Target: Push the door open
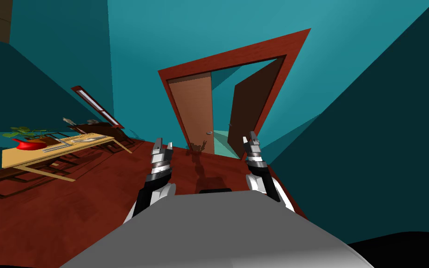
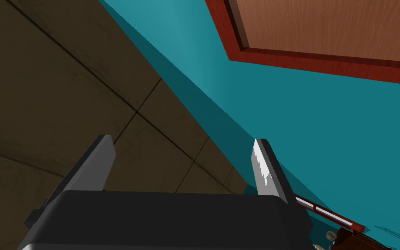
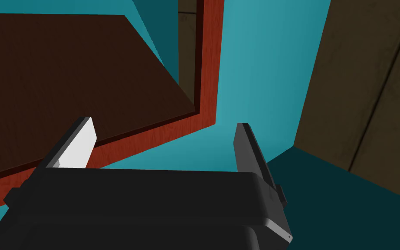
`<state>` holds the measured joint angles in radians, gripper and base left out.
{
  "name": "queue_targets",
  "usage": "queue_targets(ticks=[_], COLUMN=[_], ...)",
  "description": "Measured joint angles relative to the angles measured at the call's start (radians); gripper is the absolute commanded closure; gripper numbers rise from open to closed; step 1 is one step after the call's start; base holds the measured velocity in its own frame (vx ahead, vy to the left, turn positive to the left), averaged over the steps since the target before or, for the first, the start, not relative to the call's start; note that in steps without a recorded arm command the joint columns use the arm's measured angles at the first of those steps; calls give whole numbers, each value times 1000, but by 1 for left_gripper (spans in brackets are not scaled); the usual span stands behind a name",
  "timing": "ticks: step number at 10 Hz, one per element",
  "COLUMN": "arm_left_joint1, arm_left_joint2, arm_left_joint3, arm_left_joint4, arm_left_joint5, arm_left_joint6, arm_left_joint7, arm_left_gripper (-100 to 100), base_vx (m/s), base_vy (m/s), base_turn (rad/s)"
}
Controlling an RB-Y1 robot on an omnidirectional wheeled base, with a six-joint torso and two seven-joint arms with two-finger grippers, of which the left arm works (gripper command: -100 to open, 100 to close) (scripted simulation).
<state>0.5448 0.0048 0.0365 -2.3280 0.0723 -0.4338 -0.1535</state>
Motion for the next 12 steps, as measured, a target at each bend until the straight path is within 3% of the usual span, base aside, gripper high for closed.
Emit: queue_targets(ticks=[4, 12], arm_left_joint1=[-31, -65], arm_left_joint2=[26, 46], arm_left_joint3=[-6, -34], arm_left_joint4=[99, 245], arm_left_joint5=[0, -8], arm_left_joint6=[-21, -52], arm_left_joint7=[11, 23], arm_left_gripper=[-100, -100], base_vx=[172, 86], base_vy=[14, 10], base_turn=[-46, -35])
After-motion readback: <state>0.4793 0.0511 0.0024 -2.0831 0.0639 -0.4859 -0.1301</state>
